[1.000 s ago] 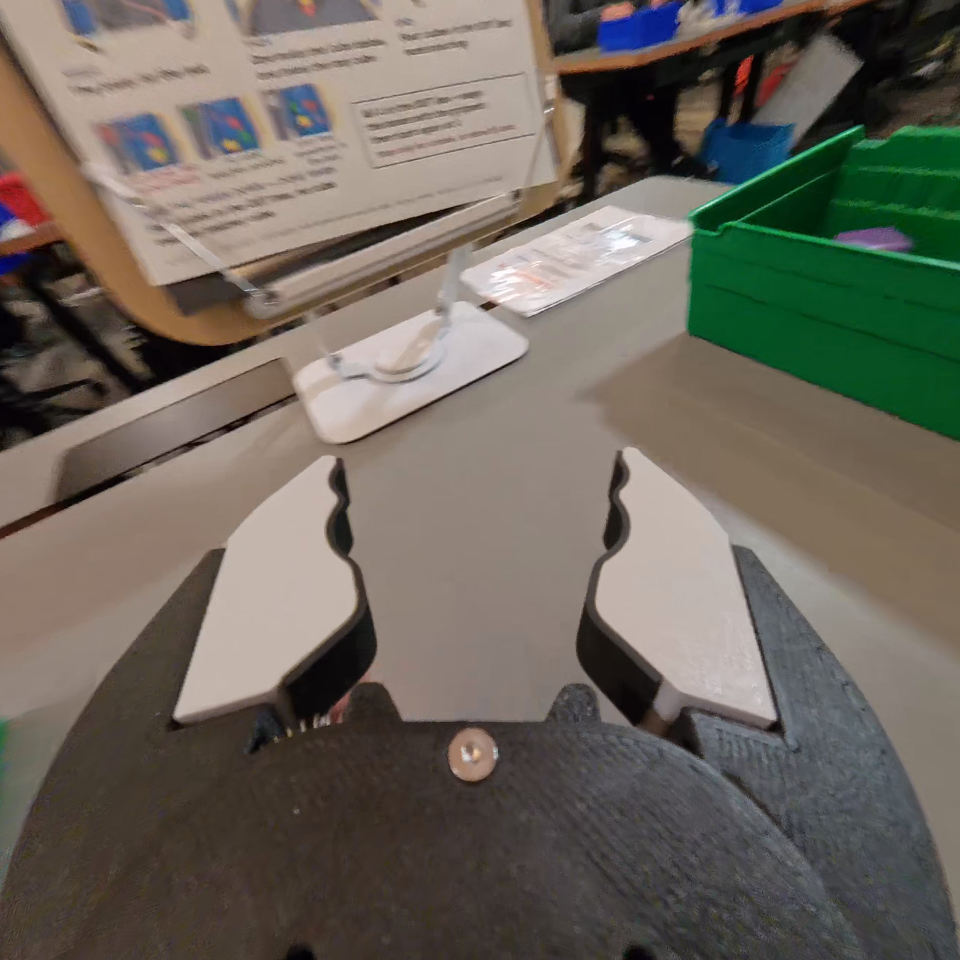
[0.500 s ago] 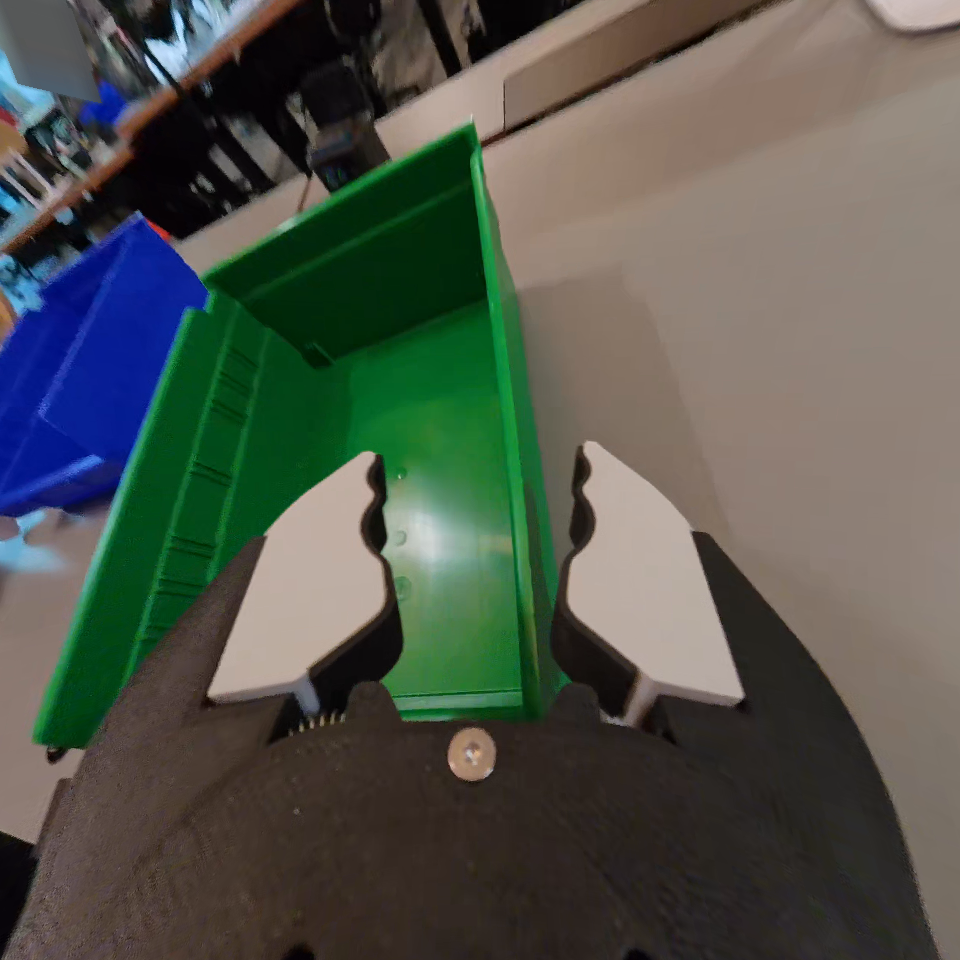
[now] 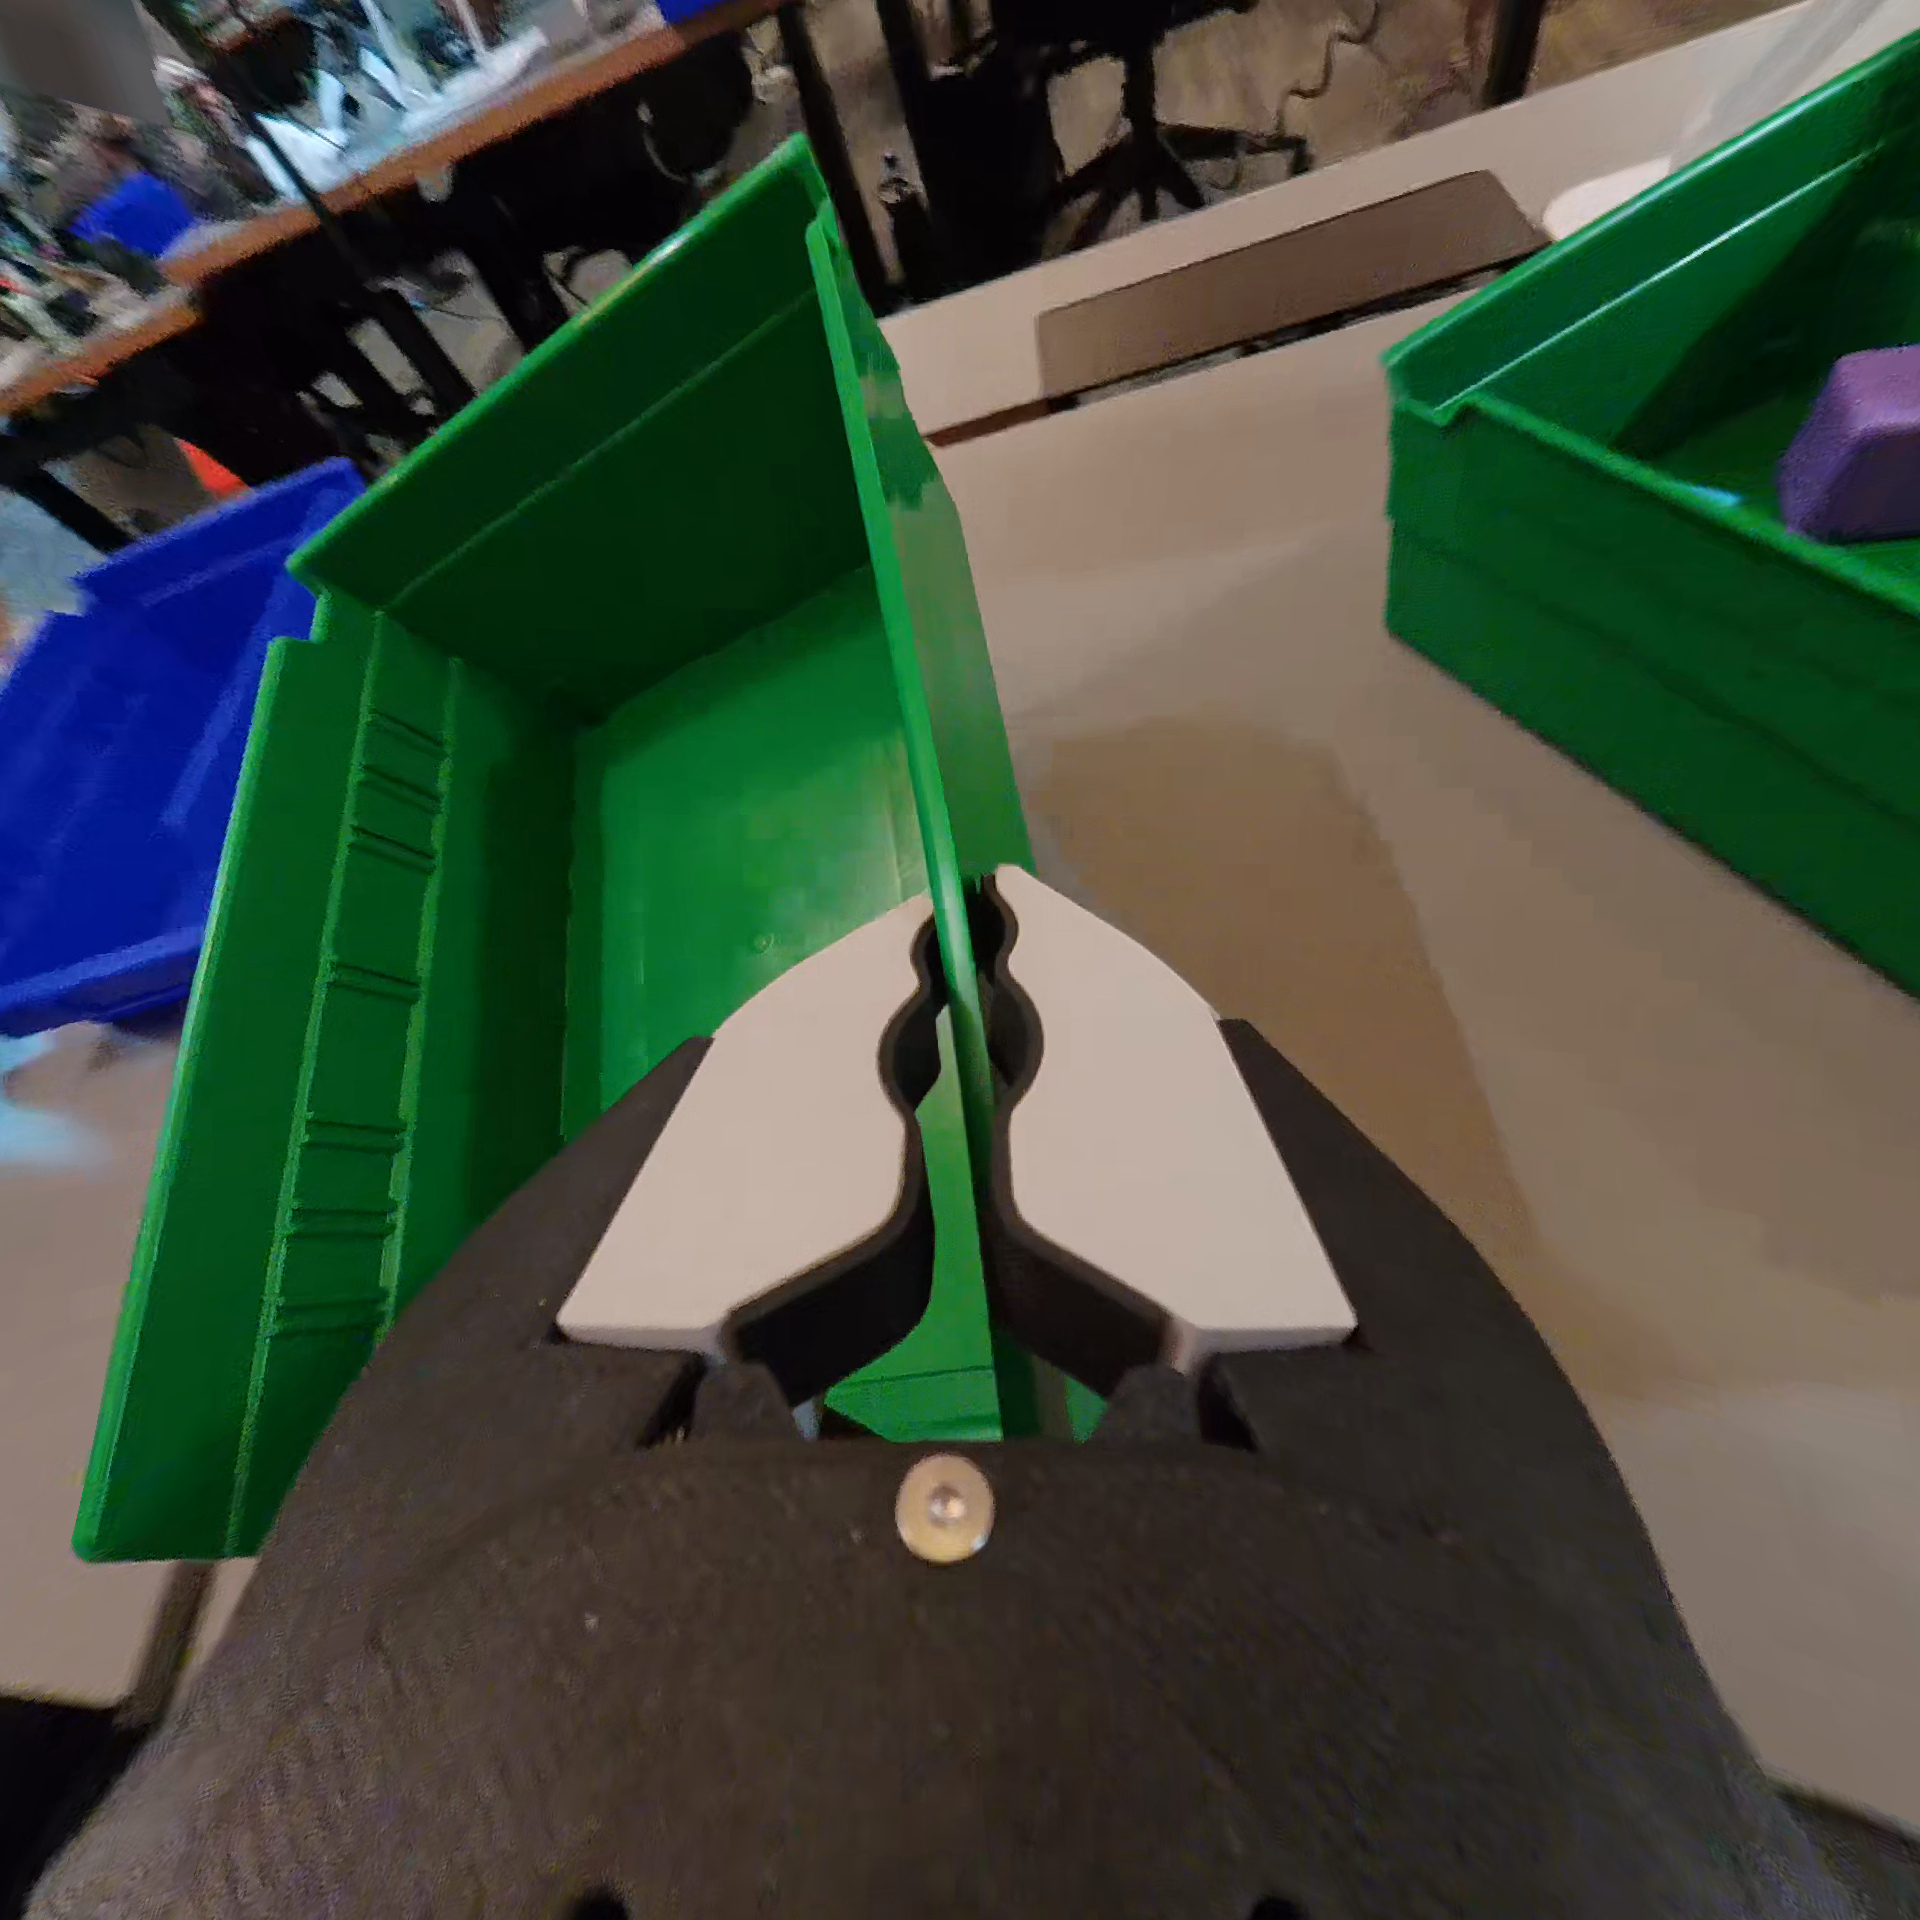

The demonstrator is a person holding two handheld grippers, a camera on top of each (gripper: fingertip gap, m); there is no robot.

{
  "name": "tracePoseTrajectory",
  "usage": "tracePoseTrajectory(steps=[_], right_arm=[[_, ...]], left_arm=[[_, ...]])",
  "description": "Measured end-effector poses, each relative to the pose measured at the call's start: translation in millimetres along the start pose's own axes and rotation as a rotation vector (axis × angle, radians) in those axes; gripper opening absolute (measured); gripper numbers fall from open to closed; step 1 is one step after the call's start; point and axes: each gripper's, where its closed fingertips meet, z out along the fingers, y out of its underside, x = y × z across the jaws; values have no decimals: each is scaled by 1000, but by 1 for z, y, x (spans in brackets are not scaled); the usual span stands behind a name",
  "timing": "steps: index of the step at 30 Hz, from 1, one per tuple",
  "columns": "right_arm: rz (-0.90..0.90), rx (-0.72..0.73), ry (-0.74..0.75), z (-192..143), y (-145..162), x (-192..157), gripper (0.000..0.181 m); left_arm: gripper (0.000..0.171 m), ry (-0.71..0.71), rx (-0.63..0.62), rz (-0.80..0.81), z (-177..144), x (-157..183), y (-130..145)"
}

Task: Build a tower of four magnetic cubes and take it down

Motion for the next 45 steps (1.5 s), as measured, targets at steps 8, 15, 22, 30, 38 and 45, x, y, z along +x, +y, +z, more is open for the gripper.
tracePoseTrajectory(steps=[8, 15, 22, 30, 38, 45], right_arm=[[108, 34, -40, 77, -42, -144, 10], [110, 96, -9, 114, -47, -248, 12], [-76, 111, -217, 88, -40, -319, 38], [-93, 380, -373, -51, -17, -233, 42], [34, 565, -271, -189, 88, -63, 41], [190, 704, 136, -251, 188, 96, 37]], left_arm=[[7, -223, 23, 17, -82, -68, -11], [7, -270, 52, -25, -113, -86, -8], [7, -319, 64, 38, -130, -68, -25], [6, -145, 184, 122, -149, 23, -85], [7, 257, 298, 326, -163, 238, -146], [7, 663, 439, 392, -135, 460, -170]])
